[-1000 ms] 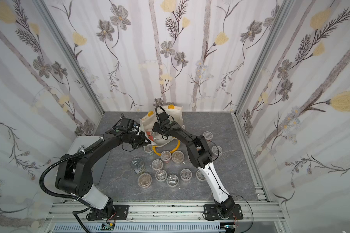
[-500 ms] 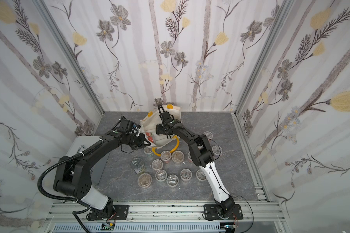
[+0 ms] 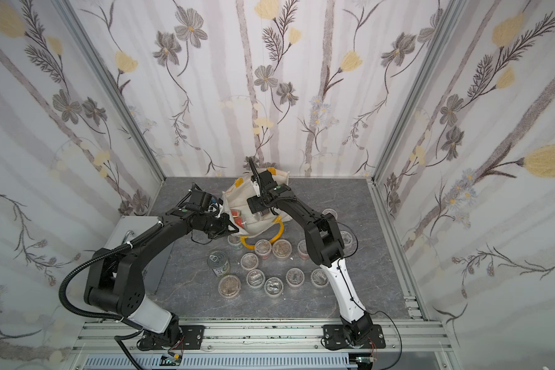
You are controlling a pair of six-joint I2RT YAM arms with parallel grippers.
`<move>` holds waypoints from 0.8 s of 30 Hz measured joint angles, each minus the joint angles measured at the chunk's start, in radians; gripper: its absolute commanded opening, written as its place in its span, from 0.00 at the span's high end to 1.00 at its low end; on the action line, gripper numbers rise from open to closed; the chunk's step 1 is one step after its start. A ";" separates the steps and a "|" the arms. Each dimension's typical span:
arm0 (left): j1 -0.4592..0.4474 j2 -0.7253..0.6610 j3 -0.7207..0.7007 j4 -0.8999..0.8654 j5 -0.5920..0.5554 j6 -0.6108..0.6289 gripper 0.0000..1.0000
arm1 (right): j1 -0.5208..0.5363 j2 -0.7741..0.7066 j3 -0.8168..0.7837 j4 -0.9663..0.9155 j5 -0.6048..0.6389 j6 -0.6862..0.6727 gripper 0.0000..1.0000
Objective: Take out the seed jars from the canvas bag
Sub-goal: Pick up the seed jar from the canvas bag.
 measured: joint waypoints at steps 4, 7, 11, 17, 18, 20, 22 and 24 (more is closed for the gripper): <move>0.000 0.000 0.000 -0.003 0.003 0.004 0.95 | -0.002 0.029 0.000 0.000 -0.005 -0.032 0.11; 0.000 0.000 0.000 -0.011 0.006 0.010 0.95 | -0.003 0.047 0.000 -0.010 -0.002 -0.052 0.17; 0.000 -0.003 0.000 -0.015 0.008 0.015 0.95 | -0.014 0.057 0.000 -0.026 -0.020 -0.067 0.23; 0.002 -0.005 0.001 -0.020 0.005 0.015 0.93 | -0.037 0.054 -0.001 -0.031 -0.087 -0.056 0.34; 0.002 -0.005 0.003 -0.024 0.004 0.015 0.93 | -0.039 0.048 -0.003 -0.033 -0.099 -0.045 0.36; 0.005 -0.004 0.011 -0.032 0.003 0.013 0.90 | -0.039 0.029 -0.008 -0.039 -0.126 -0.018 0.39; 0.007 -0.003 0.019 -0.039 -0.003 0.002 0.88 | -0.039 0.005 -0.009 -0.038 -0.161 0.019 0.41; 0.011 -0.002 0.027 -0.045 -0.006 -0.009 0.88 | -0.039 -0.023 -0.022 -0.031 -0.199 0.063 0.42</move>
